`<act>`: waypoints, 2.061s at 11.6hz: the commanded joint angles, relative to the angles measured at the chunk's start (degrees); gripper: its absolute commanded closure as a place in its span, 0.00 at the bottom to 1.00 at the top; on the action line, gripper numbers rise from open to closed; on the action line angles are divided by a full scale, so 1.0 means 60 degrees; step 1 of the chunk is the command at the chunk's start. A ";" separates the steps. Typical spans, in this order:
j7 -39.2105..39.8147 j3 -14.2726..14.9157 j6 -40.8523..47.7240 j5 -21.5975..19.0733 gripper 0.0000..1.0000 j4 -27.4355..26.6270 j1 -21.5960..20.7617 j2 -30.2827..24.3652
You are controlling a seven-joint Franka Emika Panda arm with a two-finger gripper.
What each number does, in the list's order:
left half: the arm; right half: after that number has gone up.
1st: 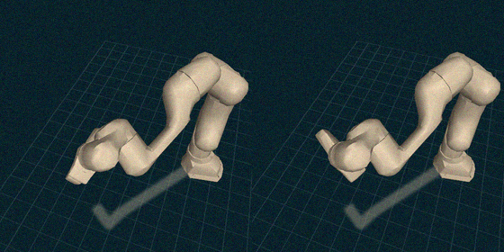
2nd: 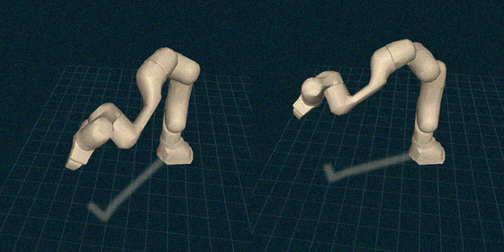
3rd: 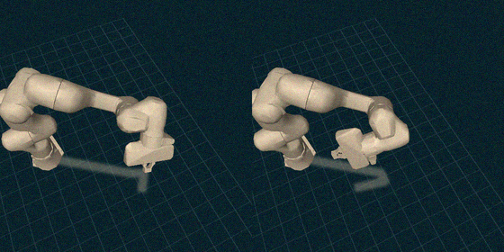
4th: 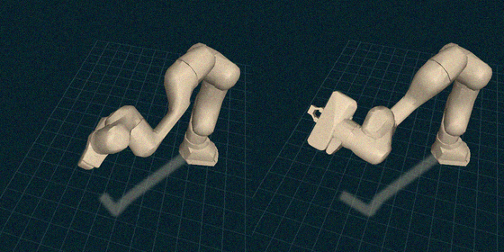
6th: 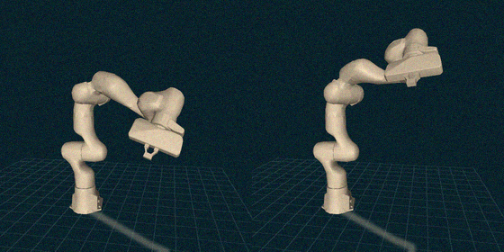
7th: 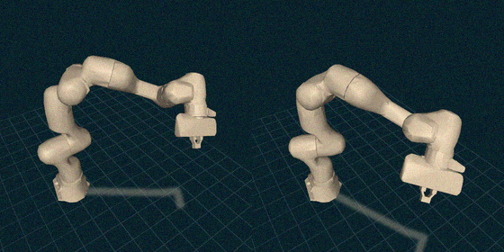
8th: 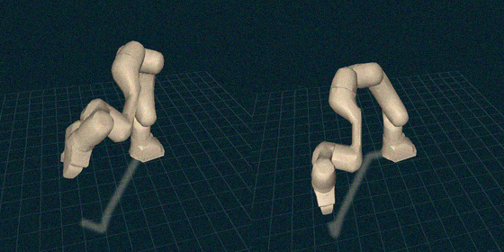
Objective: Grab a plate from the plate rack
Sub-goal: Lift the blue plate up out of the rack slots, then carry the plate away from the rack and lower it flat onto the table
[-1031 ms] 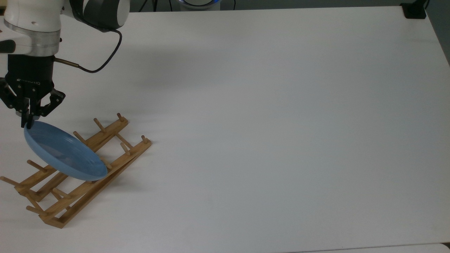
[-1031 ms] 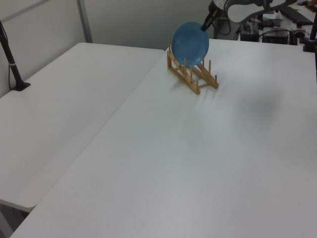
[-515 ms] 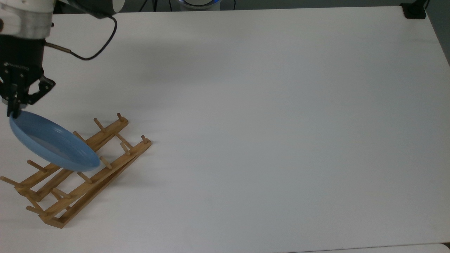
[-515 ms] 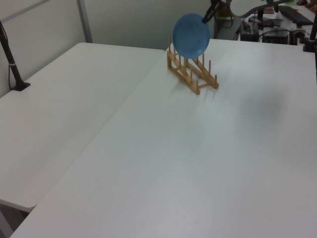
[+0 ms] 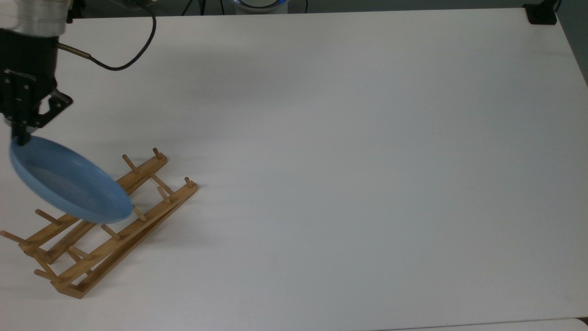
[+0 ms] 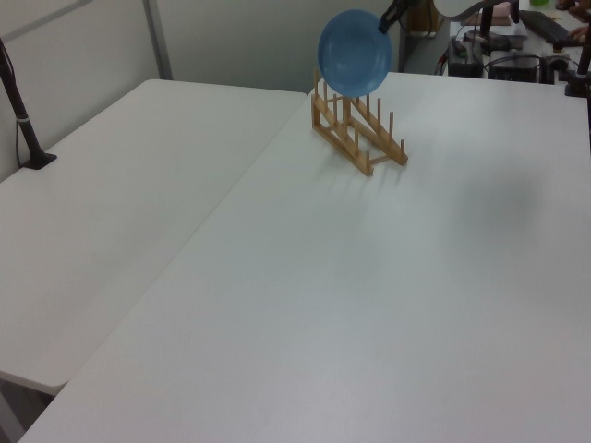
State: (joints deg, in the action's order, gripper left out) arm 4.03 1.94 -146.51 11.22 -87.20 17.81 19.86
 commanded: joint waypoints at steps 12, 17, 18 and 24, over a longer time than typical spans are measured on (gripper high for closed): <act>0.7595 -0.0924 0.8652 -0.2354 1.00 -0.0539 -0.0200 -0.0248; 0.8439 -0.0924 0.8922 -0.1287 1.00 -0.0701 -0.0536 0.0497; 0.8439 -0.0924 0.8907 -0.1139 1.00 -0.0701 -0.0537 0.0586; 0.8206 -0.0924 0.8921 -0.0610 0.93 -0.0788 -0.0888 0.0982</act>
State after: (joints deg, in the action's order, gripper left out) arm 53.54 -4.08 -93.48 6.26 -91.44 13.87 25.58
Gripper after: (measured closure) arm 0.943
